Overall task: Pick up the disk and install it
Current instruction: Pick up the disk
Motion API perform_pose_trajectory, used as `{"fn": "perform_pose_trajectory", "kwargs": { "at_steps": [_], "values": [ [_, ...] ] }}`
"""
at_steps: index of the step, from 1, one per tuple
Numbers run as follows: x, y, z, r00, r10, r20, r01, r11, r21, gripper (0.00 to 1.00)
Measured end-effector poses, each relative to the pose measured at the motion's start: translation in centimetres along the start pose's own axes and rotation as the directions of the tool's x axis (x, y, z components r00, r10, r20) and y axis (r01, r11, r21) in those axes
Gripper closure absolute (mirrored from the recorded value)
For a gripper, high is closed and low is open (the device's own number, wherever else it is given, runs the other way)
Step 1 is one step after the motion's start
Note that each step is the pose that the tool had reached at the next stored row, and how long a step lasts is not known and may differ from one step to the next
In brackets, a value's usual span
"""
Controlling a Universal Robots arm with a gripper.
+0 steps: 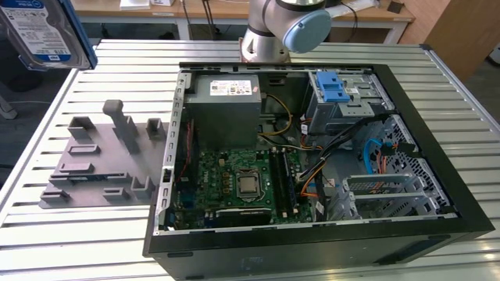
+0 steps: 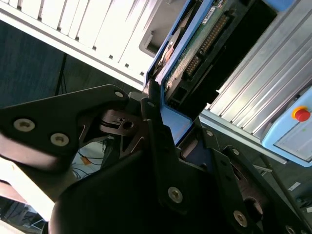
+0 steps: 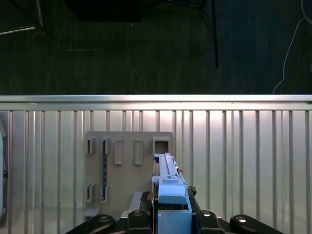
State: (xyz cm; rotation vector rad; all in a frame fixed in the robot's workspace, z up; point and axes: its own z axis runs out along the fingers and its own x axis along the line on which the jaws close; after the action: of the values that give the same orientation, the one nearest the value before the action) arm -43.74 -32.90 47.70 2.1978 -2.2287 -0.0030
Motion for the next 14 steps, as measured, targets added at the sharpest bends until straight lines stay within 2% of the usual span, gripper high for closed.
{"fn": "perform_pose_trajectory", "kwargs": {
  "at_steps": [8, 13, 14],
  "values": [
    [0.01, 0.0, -0.9, 1.0, 0.0, 0.0, 0.0, 1.0, 0.0007, 0.64],
    [0.01, 0.04, -1.75, 1.0, 0.0, 0.0002, 0.0, 1.0, 0.0038, 0.64],
    [0.01, 0.06, -1.86, 1.0, 0.0, 0.0038, 0.0, 1.0, 0.0047, 0.64]
  ]
}}
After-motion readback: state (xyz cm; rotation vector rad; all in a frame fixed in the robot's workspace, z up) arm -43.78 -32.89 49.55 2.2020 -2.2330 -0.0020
